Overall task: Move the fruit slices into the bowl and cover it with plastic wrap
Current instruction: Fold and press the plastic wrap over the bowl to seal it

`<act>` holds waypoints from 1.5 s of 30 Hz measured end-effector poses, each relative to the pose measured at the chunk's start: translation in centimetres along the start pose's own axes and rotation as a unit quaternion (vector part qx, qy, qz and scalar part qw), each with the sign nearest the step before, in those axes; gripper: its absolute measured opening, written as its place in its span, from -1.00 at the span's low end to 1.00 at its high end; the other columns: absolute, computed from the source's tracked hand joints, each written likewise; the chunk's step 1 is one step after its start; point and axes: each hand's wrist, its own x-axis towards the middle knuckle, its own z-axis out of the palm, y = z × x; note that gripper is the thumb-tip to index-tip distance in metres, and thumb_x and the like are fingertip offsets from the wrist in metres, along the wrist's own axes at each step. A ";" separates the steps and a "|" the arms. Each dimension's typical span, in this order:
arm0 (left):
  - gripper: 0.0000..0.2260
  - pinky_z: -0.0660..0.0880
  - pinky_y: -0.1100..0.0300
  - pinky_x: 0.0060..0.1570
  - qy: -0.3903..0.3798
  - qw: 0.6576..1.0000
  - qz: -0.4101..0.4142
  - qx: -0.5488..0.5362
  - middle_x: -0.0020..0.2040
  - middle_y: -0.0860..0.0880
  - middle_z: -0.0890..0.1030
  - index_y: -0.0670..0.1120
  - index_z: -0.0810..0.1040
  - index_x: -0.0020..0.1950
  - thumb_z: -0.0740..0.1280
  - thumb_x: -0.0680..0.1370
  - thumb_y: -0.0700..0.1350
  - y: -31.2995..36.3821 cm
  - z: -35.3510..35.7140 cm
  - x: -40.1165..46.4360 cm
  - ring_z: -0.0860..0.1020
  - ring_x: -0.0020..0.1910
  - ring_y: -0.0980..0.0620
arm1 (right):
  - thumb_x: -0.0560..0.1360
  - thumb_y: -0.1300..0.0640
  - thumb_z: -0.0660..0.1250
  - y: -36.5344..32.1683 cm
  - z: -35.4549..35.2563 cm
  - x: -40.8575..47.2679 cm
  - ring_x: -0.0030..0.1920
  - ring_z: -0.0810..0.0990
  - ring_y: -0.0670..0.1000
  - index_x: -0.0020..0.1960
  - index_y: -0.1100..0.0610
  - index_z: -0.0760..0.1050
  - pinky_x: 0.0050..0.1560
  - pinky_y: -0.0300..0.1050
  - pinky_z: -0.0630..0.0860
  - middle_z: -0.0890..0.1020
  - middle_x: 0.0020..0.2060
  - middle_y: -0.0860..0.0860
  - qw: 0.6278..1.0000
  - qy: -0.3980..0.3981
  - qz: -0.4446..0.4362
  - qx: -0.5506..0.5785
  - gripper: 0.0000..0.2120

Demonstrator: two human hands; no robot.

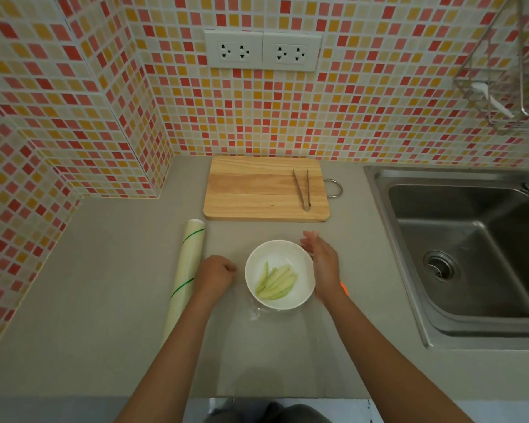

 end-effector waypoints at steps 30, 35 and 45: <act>-0.41 0.31 0.14 -0.31 0.044 0.955 -0.103 -0.275 -0.56 0.00 0.42 -0.07 0.28 -0.54 0.17 0.51 0.33 1.9 1.0 -0.3 0.41 -0.47 -0.07 | 0.63 0.07 0.14 -0.2 1.5 -3.4 -0.18 0.58 0.01 -0.14 0.14 0.64 -0.18 -0.14 0.54 0.60 -0.05 0.36 0.998 -0.038 -0.045 0.011 -0.66; -0.45 0.24 0.29 -0.56 -0.006 0.949 -0.084 -0.304 -0.66 0.09 0.35 -0.03 0.27 -0.54 0.21 0.50 0.31 2.2 0.5 -0.7 0.32 -0.68 0.11 | 0.63 0.07 0.14 -0.5 1.4 -3.4 -0.21 0.59 -0.02 -0.13 0.03 0.64 -0.25 -0.27 0.55 0.64 -0.21 0.11 0.998 -0.033 -0.045 0.008 -0.68; -0.56 0.20 0.17 -0.43 -0.047 0.894 -0.004 -0.446 -0.57 0.07 0.30 0.01 0.31 -0.50 0.34 0.54 0.06 1.0 0.9 -1.2 0.25 -0.55 0.10 | 0.63 0.06 0.16 -0.5 0.3 -2.8 -0.26 0.68 -0.14 0.01 0.10 0.63 -0.33 -0.29 0.57 0.70 -0.25 -0.08 0.998 -0.050 0.005 0.022 -0.73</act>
